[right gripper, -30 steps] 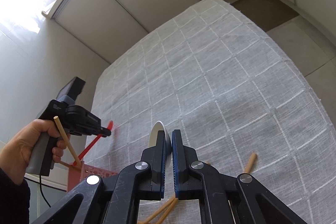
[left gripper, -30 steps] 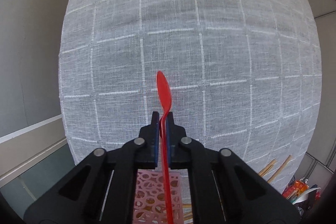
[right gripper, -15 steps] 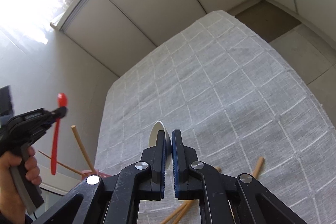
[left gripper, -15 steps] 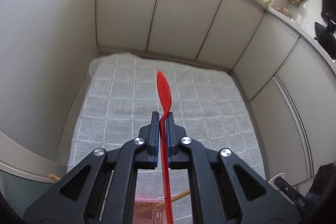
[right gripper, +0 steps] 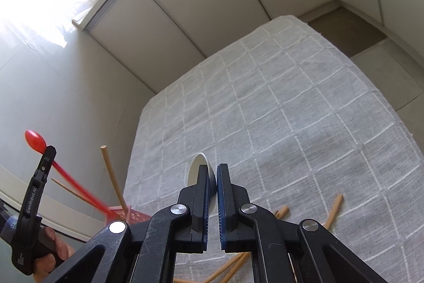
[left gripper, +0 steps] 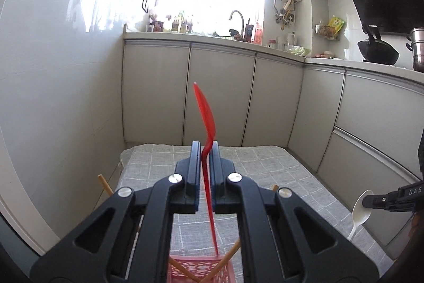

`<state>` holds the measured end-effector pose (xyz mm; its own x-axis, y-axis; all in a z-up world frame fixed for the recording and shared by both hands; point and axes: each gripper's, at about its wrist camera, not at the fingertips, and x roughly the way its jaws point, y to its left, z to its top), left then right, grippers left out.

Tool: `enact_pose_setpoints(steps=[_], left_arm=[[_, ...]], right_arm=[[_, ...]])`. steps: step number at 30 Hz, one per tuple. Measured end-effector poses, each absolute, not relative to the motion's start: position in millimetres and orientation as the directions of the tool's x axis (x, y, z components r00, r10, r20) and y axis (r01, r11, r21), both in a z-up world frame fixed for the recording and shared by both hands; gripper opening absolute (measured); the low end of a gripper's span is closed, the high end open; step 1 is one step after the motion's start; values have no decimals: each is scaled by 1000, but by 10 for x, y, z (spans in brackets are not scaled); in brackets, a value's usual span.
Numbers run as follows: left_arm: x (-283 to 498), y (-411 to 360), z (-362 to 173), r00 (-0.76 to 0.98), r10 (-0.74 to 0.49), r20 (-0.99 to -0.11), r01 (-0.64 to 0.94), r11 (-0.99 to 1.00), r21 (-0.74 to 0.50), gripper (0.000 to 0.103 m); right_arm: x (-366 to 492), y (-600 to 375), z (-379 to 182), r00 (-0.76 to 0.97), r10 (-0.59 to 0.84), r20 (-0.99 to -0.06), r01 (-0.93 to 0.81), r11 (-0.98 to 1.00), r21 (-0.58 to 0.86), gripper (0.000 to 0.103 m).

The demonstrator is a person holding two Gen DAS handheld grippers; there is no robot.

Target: Organize utensils

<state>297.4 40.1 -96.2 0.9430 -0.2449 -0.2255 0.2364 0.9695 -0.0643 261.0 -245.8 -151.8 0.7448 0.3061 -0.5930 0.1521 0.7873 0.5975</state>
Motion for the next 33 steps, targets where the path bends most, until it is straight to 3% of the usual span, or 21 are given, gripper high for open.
enact_pose_setpoints(steps=[8,17,21,33], left_arm=[[2814,446,-923,935,-286,-211,286,958,-30,5],[2440,719,-640,952,-281,-123,282,959,-6,5],[2347,801,-671,951,-275,-139,278,961,-2,5],[2411,619,-1138,918,-252,-305,291,952,91,6]], right_arm=[[2699,-2412,-1583,730,294,-617,168,798,579,5],[2740,-2369,-1614,724,290,-626,171,803,571,5],[2734,-2341,-1600,728,293,-619,163,804,572,5],[2708,-2285,-1450,763,294,-575,140,794,592,5]])
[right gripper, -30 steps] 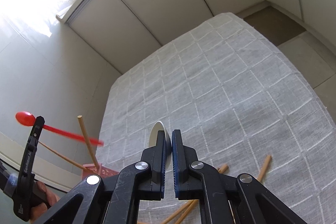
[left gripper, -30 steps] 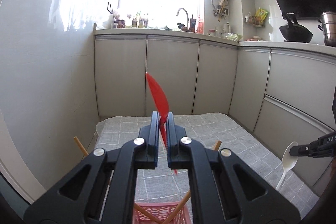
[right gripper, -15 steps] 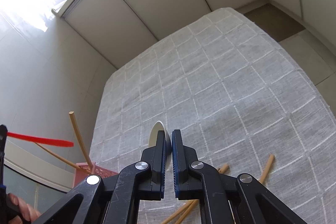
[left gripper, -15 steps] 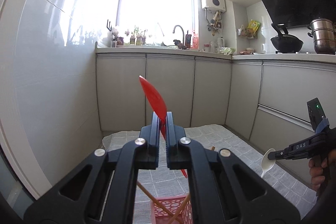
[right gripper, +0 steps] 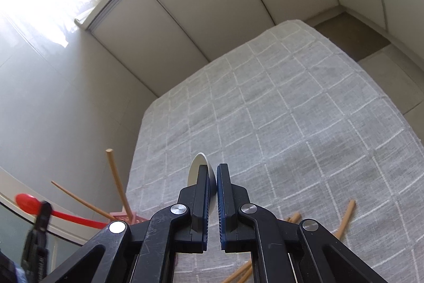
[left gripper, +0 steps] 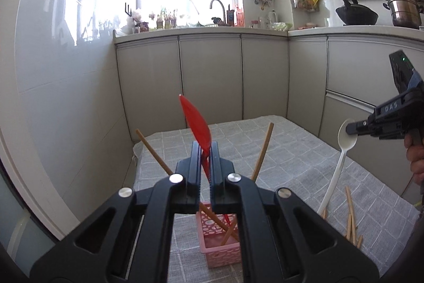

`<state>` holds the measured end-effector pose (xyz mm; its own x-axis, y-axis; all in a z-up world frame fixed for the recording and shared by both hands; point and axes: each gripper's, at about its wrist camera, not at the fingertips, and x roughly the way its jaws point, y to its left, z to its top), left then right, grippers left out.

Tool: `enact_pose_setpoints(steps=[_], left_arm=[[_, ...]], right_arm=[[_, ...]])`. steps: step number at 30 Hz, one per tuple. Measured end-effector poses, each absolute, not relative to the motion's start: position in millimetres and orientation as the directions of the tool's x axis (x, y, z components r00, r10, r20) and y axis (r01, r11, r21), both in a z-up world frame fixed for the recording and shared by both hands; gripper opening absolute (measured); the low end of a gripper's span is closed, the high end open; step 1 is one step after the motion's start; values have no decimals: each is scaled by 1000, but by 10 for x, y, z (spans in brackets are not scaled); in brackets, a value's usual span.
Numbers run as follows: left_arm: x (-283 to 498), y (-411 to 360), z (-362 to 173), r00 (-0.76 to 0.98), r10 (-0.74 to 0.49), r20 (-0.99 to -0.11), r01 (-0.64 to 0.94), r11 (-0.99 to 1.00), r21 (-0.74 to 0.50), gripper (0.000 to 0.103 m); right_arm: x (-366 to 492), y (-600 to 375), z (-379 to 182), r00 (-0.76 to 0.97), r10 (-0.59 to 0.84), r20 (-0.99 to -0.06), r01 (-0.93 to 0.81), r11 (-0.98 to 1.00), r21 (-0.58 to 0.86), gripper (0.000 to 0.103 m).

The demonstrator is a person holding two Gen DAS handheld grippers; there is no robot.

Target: Organize utensils

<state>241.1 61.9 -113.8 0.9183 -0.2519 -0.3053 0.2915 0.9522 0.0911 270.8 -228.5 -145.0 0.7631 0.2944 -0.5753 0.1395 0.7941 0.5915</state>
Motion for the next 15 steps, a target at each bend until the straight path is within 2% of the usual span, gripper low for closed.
enact_pose_setpoints(steps=[4,7,9,10,12,15], left_arm=[[2462,609,-1205,899,-246,-363,293,953,79,6],[2519,599,-1285,860,-257,-441,313,948,58,6],[2545,614,-1293,838,-261,-479,310,950,25,13],[2551,633,-1288,831,-262,-491,303,953,5,22],[2557,674,-1262,813,-276,-513,298,954,-40,35],[2519,746,-1187,806,-279,-522,281,957,-78,37]], right_arm=[[2682,-2121,-1215,810,275,-517,92,812,576,5],[2650,-1904,-1035,847,259,-465,41,840,542,5],[2643,-1746,-952,862,258,-436,7,854,520,5],[2648,-1663,-917,867,258,-426,-7,862,506,5],[2664,-1502,-868,874,247,-417,-24,881,472,5],[2676,-1282,-827,884,231,-406,-46,908,416,5]])
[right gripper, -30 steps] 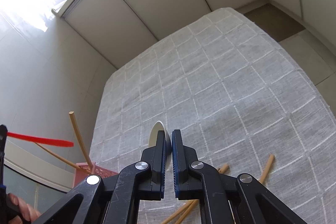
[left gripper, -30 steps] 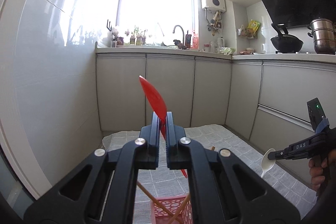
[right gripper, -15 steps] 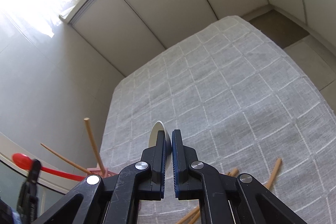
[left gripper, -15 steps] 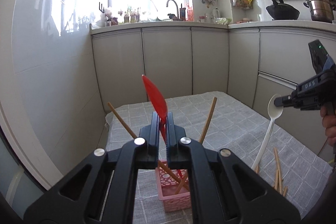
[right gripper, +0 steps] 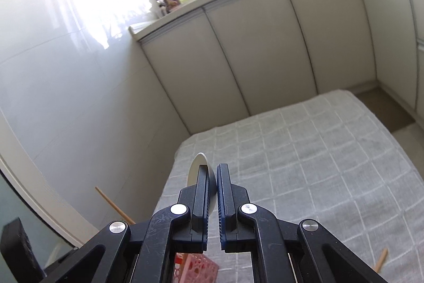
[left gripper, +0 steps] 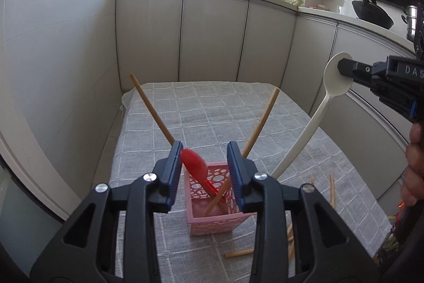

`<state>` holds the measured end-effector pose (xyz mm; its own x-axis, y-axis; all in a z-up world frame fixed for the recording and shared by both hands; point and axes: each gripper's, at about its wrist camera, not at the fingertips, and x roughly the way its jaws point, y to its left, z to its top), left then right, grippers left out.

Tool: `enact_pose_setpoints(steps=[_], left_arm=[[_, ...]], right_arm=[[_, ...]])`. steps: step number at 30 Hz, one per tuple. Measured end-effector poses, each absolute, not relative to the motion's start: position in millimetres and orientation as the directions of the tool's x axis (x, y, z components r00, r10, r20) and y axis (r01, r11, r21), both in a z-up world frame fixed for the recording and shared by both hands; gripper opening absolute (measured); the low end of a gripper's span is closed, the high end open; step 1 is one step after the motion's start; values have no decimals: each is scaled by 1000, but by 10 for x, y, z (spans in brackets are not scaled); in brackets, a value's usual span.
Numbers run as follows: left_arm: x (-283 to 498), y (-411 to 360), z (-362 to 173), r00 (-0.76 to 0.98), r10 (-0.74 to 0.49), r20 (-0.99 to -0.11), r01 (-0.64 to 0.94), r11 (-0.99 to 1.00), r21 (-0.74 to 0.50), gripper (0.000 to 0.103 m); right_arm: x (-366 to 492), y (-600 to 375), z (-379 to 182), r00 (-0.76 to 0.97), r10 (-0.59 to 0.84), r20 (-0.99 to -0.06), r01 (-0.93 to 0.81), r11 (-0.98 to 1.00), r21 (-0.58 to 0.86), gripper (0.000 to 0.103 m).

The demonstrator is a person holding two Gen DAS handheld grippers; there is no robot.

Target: Organize utensils

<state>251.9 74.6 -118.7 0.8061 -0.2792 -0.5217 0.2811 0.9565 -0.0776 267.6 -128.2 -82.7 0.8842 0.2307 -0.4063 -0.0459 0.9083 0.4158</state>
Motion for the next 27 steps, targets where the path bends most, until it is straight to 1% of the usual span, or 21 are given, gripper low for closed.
enact_pose_setpoints(steps=[2,3,5,10,15,17,18,20,22,23,24,27], left_arm=[[2481,803,-1112,805,-283,-521,265,958,-109,46],[2462,836,-1071,805,-279,-524,256,960,-116,53],[2411,884,-994,804,-268,-530,237,963,-128,59],[2316,984,-937,777,-225,-588,174,974,-144,67],[2254,1084,-1004,749,-176,-639,114,984,-138,75],[2277,1126,-1052,730,-166,-663,89,985,-148,77],[2283,1146,-1082,719,-159,-676,77,986,-150,77],[2296,1158,-1129,701,-148,-698,62,987,-147,77],[2293,1164,-1166,686,-133,-715,52,990,-134,78],[2281,1171,-1182,681,-127,-721,49,991,-128,78],[2272,1166,-1184,677,-122,-726,47,991,-122,79],[2243,1171,-1164,668,-120,-735,54,992,-114,83]], right_arm=[[2683,-1152,-804,891,221,-398,-61,924,377,5],[2683,-1086,-800,893,214,-395,-66,932,355,5],[2698,-951,-802,898,199,-393,-72,947,313,5],[2765,-673,-908,900,164,-405,-74,971,229,5],[2794,-451,-1061,895,136,-424,-81,986,147,5],[2802,-358,-1115,893,133,-431,-91,989,118,5],[2800,-325,-1145,890,135,-434,-97,989,110,6],[2817,-283,-1205,876,190,-444,-141,980,141,8],[2837,-290,-1237,850,256,-461,-177,962,208,16],[2829,-308,-1237,843,271,-464,-180,956,231,27],[2810,-333,-1222,841,283,-461,-184,951,249,34],[2723,-426,-1135,843,291,-453,-181,946,270,37]])
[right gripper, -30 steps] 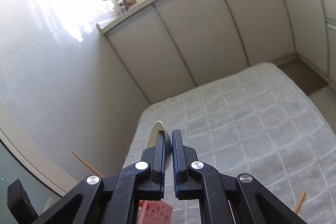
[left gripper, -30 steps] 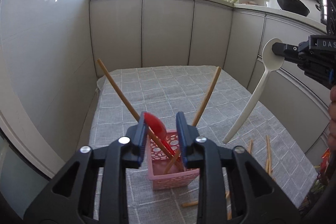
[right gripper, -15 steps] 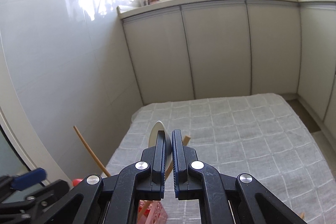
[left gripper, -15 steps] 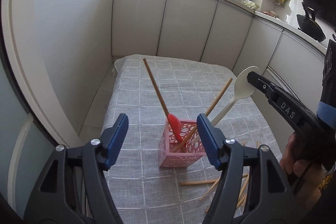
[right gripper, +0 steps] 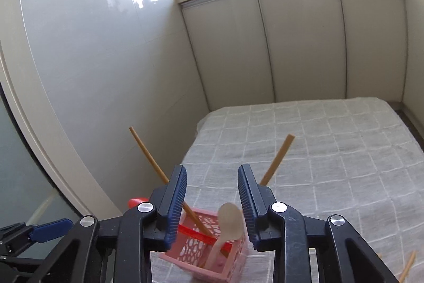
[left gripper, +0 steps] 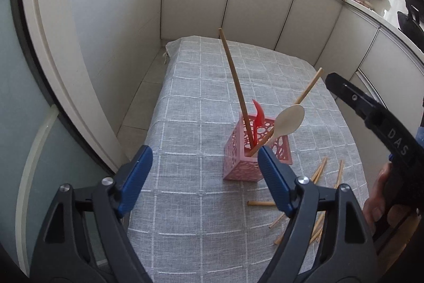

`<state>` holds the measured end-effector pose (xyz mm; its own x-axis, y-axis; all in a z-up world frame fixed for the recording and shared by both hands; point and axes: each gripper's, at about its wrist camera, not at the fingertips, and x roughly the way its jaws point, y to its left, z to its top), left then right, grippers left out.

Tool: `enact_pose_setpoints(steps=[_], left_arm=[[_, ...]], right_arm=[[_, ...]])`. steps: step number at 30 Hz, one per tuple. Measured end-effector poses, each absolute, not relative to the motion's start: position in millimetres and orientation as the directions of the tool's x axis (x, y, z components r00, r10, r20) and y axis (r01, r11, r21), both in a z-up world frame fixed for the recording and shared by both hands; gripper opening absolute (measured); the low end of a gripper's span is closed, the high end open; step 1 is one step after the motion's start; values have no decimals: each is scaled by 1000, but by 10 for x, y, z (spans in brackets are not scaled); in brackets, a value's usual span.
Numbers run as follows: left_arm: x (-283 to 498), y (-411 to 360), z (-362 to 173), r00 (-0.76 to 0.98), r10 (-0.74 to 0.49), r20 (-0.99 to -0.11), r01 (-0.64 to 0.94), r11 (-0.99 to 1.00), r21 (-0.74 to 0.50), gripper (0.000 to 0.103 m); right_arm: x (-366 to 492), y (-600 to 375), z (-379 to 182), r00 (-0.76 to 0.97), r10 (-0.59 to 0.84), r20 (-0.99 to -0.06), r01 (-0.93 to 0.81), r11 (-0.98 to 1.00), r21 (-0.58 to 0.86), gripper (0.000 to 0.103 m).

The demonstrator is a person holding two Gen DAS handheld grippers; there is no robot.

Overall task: Organize utensils
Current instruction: 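Lower the white spoon into the pink basket and open the right gripper, then move the left gripper toward the loose chopsticks on the cloth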

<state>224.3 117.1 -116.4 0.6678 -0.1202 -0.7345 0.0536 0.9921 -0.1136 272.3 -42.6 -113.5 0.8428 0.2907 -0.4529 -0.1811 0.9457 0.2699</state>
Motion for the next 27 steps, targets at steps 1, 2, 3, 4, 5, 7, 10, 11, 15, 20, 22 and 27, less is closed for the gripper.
enact_pose_setpoints(steps=[1,2,3,4,5,7,10,11,15,20,22,27], left_arm=[[2235,1158,-1156,665,-117,-738,55,993,-108,83],[2218,1138,-1142,662,-116,-740,59,993,-102,84],[2212,1121,-1125,658,-115,-744,63,993,-98,84],[2197,1092,-1119,652,-115,-750,66,993,-95,85],[2189,1070,-1110,644,-118,-756,69,993,-96,86],[2160,1007,-1110,628,-132,-767,80,991,-105,87],[2112,870,-1148,599,-151,-786,104,988,-111,89],[2102,816,-1166,588,-161,-793,117,987,-114,89],[2059,564,-1227,545,-182,-819,151,982,-117,89],[2041,144,-1345,501,-202,-842,232,968,-94,89],[2047,-31,-1424,477,-201,-855,261,962,-80,89],[2128,-416,-1667,393,-253,-884,322,938,-126,89]], right_arm=[[2696,-467,-1103,841,292,-455,-180,945,274,38],[2653,-511,-1077,840,293,-457,-177,944,280,40],[2621,-571,-1050,838,291,-462,-170,943,286,44],[2585,-631,-1027,836,286,-469,-160,943,291,46],[2545,-699,-1015,831,281,-479,-147,943,299,52],[2464,-872,-1018,814,282,-508,-125,939,321,58],[2357,-1120,-1046,783,260,-566,-83,944,318,66],[2317,-1200,-1064,773,244,-585,-64,948,311,69],[2184,-1546,-1151,739,230,-633,-10,943,331,78],[2084,-1963,-1297,695,168,-699,98,941,323,81],[2072,-2118,-1383,665,145,-732,144,938,316,82],[2092,-2466,-1690,557,134,-819,253,912,322,82]])
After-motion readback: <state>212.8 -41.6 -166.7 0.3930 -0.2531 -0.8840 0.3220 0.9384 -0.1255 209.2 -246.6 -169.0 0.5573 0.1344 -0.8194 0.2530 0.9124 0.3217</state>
